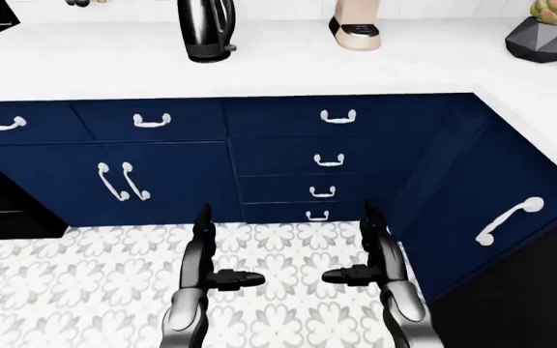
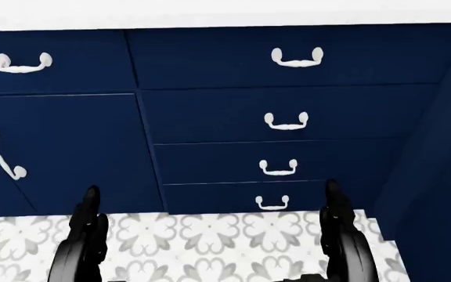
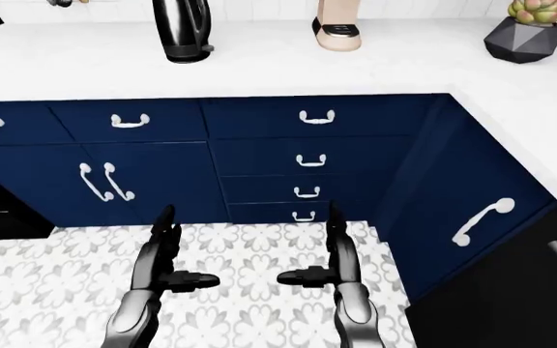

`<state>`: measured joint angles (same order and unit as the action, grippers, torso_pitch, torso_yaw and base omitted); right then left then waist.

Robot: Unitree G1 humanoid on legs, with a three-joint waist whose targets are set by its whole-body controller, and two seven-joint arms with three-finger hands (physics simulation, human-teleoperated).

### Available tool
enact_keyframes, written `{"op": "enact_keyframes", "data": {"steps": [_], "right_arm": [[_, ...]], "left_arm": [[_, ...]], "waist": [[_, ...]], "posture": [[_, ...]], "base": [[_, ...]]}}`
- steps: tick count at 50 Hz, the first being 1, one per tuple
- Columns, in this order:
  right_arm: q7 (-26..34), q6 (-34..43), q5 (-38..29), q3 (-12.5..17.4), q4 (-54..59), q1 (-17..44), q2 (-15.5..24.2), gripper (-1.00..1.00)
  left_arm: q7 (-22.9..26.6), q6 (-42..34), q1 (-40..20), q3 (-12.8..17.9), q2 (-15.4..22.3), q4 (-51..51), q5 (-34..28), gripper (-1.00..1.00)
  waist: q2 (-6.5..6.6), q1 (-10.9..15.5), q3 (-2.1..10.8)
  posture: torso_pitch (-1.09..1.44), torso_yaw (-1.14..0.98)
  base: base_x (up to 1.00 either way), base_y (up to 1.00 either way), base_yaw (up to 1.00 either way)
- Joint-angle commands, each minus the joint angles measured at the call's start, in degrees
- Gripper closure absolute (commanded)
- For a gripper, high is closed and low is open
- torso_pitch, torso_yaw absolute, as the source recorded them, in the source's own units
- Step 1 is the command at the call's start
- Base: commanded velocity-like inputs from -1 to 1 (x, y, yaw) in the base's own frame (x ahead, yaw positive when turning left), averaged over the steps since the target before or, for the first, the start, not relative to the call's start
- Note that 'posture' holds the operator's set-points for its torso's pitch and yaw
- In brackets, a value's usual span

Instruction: Close the lid of the electric kettle.

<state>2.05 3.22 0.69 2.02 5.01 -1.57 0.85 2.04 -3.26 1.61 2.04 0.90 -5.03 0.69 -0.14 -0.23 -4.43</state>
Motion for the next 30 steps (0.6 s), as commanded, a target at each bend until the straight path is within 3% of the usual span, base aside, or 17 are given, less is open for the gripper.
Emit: {"op": "enact_keyframes", "data": {"steps": [1,3,4,5,7,8,14,18,21,25,30], "right_arm": [[1.1,-3.8,-0.8,-0.9,-2.1,2.1,0.5,-1.0],[1.2,-3.2,-1.4,-1.0,-1.4,2.3,0.4,-1.0],[1.0,-3.2,-1.6,-0.9,-0.9,2.5,0.3,-1.0],[1.1,-3.6,-1.7,-0.8,0.2,2.8,0.4,-1.0],[0.9,-3.0,-2.0,-0.9,-0.4,2.6,0.3,-1.0],[0.7,-3.1,-2.2,-0.8,-0.2,2.6,0.3,-1.0],[0.4,-1.8,-1.9,-0.1,-0.9,3.4,0.5,-1.0],[-0.3,3.9,-2.1,-0.2,-7.2,4.9,0.5,-1.0],[-1.3,8.5,-1.4,0.5,-8.0,9.8,0.6,-1.0],[-2.7,13.8,-3.4,-0.3,-13.3,14.2,1.1,-1.0],[-4.0,22.7,-4.1,0.9,-13.9,27.4,2.6,-1.0]], "left_arm": [[-0.3,2.8,-2.2,0.6,0.3,4.5,0.6,-1.0],[-0.4,3.2,-2.5,0.7,0.4,3.6,0.6,-1.0],[-0.4,3.2,-2.6,0.7,0.4,3.4,0.6,-1.0],[-0.5,2.8,-2.6,0.7,0.4,3.4,0.6,-1.0],[-0.4,2.5,-2.8,0.9,0.4,3.1,1.0,-1.0],[-0.3,2.4,-2.9,1.0,0.5,2.6,1.1,-1.0],[-0.7,0.2,-3.6,1.0,0.7,3.0,0.9,-1.0],[-2.6,-7.7,-7.4,2.0,1.1,7.2,1.8,-1.0],[-3.3,-9.3,-10.6,1.4,1.3,6.4,1.0,-1.0],[-5.2,-12.6,-18.0,3.5,2.7,4.4,2.9,-1.0],[-9.1,-19.1,-29.7,4.8,5.4,2.8,5.7,-1.0]], "waist": [[-0.45,-0.1,0.05],[-0.06,0.4,3.48],[-0.06,0.4,2.95],[-0.35,0.4,0.98],[-0.4,0.4,3.99],[-0.39,0.4,4.31],[-0.14,0.5,4.56],[-0.15,0.5,4.93],[-0.14,0.5,5.18],[-0.14,0.5,5.74],[0.02,0.5,5.92]], "posture": [[0.0,0.0],[0.0,0.0],[0.0,0.0],[0.0,0.0],[0.0,0.0],[0.0,0.0],[0.0,0.0],[0.0,0.0],[0.0,0.0],[0.0,0.0],[0.0,0.0]], "base": [[0.0,0.0,0.0],[0.0,0.0,0.0],[0.0,0.0,0.0],[0.0,0.0,0.0],[0.0,0.0,0.0],[0.0,0.0,0.0],[0.0,0.0,0.0],[0.0,0.0,0.0],[0.0,0.0,0.0],[0.0,0.0,0.0],[0.0,0.0,0.0]]}}
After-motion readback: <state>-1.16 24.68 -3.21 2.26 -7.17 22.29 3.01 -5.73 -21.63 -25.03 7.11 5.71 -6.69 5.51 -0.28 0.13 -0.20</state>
